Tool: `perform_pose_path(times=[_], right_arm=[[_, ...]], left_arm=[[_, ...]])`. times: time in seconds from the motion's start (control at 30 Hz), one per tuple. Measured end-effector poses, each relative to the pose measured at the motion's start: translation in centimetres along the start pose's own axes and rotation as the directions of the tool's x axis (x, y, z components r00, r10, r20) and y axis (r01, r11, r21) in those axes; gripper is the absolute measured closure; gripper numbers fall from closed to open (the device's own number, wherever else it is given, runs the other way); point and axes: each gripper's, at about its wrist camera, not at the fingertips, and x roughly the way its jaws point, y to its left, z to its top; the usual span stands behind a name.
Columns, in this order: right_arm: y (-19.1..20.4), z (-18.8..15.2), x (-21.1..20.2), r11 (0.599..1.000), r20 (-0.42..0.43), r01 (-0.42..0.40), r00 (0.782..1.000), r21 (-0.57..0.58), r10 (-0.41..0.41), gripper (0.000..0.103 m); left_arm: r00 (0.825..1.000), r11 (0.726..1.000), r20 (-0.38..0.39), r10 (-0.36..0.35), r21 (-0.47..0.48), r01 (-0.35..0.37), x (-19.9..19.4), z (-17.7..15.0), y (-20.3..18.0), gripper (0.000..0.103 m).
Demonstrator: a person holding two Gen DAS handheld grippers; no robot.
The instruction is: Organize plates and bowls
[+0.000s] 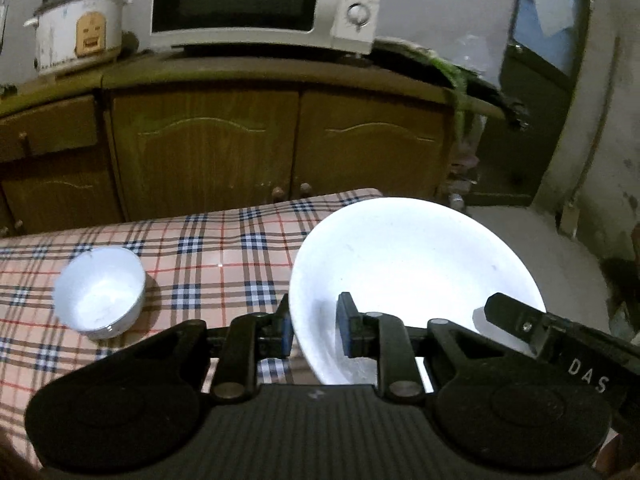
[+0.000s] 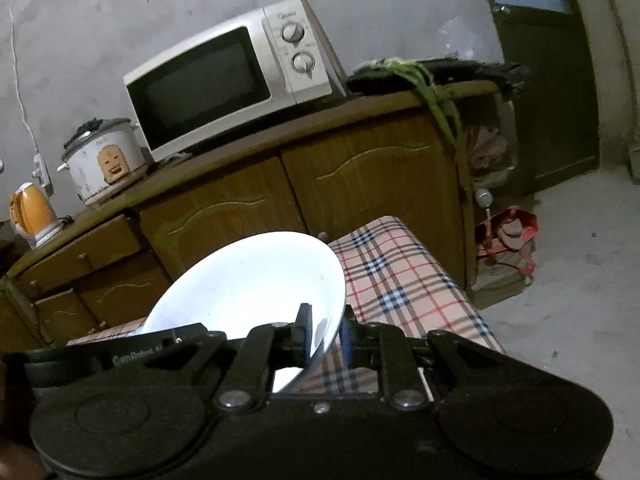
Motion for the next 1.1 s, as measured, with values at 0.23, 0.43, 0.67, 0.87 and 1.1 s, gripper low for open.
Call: perform_pose_path(times=[0.23,0.43,0.67,0.87,1.1], right_arm=[[0.4,-0.9,-5.8,1.0,0.024,0.014,1.0,-0.011,-0.014,0.083],[1.0,-1.6,-9.7,0.999,0.044,0.024,0.999,-0.027,-0.023,0.083],[1.6,-2.3,-12.9,0.999,0.06,0.034,0.998,-0.041,-0.032,0.083],[2.0,-2.8,-14.8,0.998,0.071,0.034,0.997,-0.051,-0.03,0.083],[2.4,-3.6,-16.2,0.997,0.066,0.034,0.997,-0.069,-0.029,0.083]], left_arm=[[1.0,1.0,0.017,-0.008,0.03,0.008,-4.1,-1.6,-0.8,0.08],[0.999,0.998,0.048,0.002,0.062,-0.005,-7.4,-2.7,-1.9,0.08],[0.997,0.997,0.071,0.001,0.073,-0.006,-9.9,-3.8,-2.3,0.08],[0.997,0.998,0.08,-0.001,0.07,-0.005,-11.2,-4.8,-2.4,0.078],[0.997,0.998,0.079,-0.003,0.062,-0.002,-12.1,-5.9,-2.3,0.078]])
